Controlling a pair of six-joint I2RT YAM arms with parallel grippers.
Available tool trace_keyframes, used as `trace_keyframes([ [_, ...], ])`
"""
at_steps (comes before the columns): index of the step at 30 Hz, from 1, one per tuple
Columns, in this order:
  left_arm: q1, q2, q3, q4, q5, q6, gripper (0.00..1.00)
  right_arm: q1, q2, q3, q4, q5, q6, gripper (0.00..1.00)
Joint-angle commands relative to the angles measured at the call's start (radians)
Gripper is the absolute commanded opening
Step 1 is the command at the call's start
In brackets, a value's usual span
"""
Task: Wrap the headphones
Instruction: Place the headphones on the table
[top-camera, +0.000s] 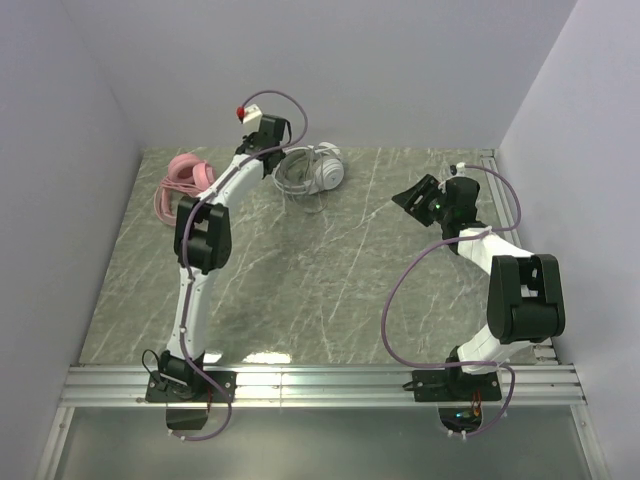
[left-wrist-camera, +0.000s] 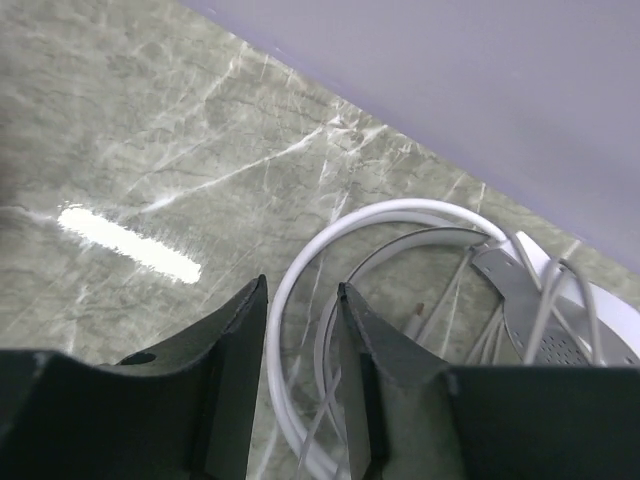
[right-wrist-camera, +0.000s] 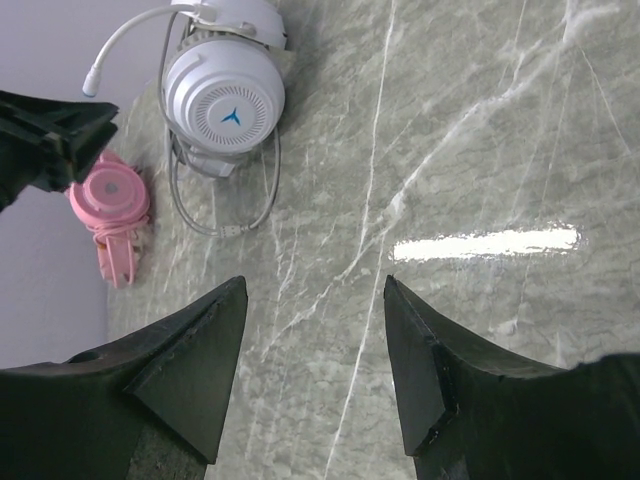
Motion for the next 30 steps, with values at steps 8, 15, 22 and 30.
trace_keyframes([
  [8, 0.0, -0.52, -0.575, 0.215, 0.115, 0.075, 0.6, 0.005, -0.202, -0.092, 0.06, -0.005, -0.085, 0.66],
  [15, -0.014, -1.055, -1.126, 0.484, 0.224, -0.003, 0.99, 0.014, -0.631, -0.264, -0.016, 0.085, -0.165, 0.82],
  [22, -0.063, -1.465, -1.422, 0.407, 0.305, -0.037, 0.99, 0.022, -1.058, -0.399, -0.242, 0.194, -0.242, 0.81],
  [30, -0.074, -2.044, -1.795, 0.371, 0.332, -0.003, 0.99, 0.02, -1.396, -0.49, -0.42, 0.283, -0.289, 0.81],
])
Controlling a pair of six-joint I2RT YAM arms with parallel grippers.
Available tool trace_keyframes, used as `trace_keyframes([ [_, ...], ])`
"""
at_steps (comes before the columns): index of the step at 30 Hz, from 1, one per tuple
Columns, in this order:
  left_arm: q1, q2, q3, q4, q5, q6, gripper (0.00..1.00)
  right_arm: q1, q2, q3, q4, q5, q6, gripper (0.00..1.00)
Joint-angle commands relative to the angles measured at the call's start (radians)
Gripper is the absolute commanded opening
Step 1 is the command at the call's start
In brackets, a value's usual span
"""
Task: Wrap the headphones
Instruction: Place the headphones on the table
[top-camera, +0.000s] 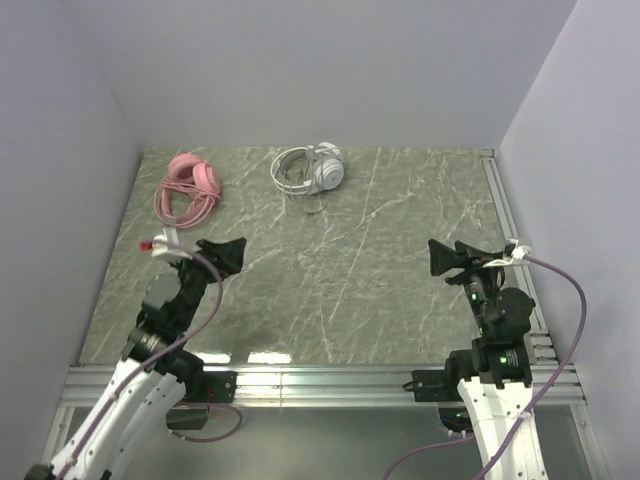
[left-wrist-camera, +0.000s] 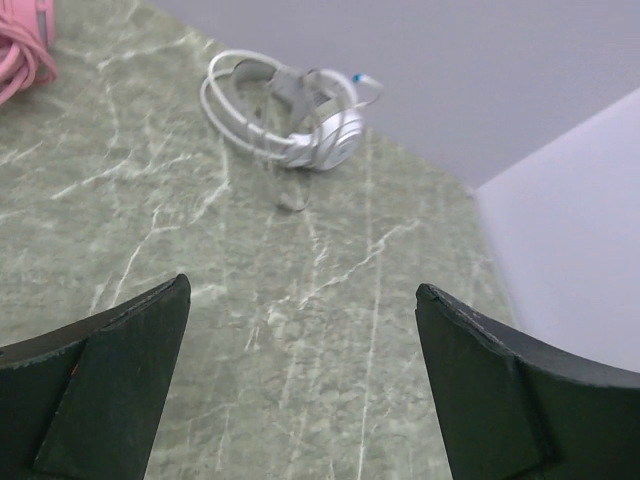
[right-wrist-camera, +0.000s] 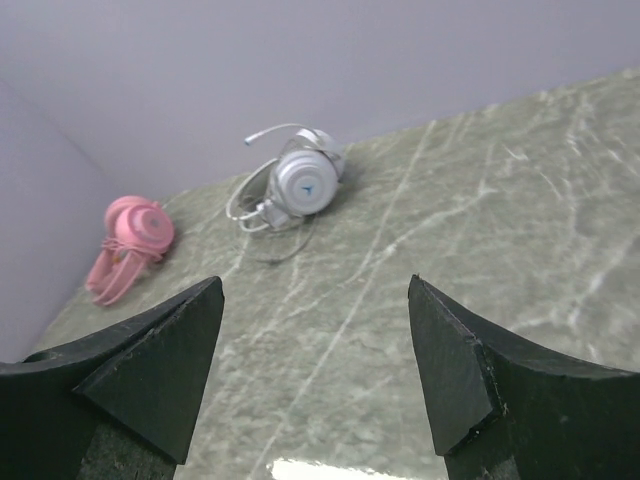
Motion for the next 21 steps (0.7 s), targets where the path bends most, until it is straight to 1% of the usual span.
trace_keyframes([
  [1, -0.005, -0.168, -0.086, -0.03, 0.014, 0.026, 0.99, 0.006, -0.07, -0.027, -0.101, 0.071, -0.032, 0.81],
  [2, -0.005, -0.246, -0.113, -0.048, -0.011, 0.036, 0.99, 0.008, -0.081, -0.029, -0.102, 0.072, -0.032, 0.81],
  [3, -0.007, -0.281, -0.123, -0.088, -0.015, 0.038, 0.99, 0.008, -0.096, -0.027, -0.105, 0.077, -0.032, 0.81],
  [5, -0.005, -0.366, -0.149, -0.107, -0.029, 0.029, 0.99, 0.008, -0.102, -0.02, -0.125, 0.082, -0.036, 0.81],
  [8, -0.007, -0.426, -0.166, -0.128, -0.032, 0.015, 0.99, 0.006, -0.102, -0.013, -0.147, 0.088, -0.038, 0.8],
  [13, -0.008, -0.437, -0.174, -0.154, -0.026, 0.0, 0.99, 0.008, -0.128, -0.017, -0.164, 0.086, -0.036, 0.8],
  [16, -0.01, -0.421, -0.166, -0.145, -0.008, -0.005, 0.99, 0.008, -0.142, -0.018, -0.17, 0.086, -0.033, 0.8],
  [21, -0.013, -0.377, -0.147, -0.145, -0.017, -0.007, 0.99, 0.008, -0.13, -0.021, -0.164, 0.085, -0.024, 0.79],
])
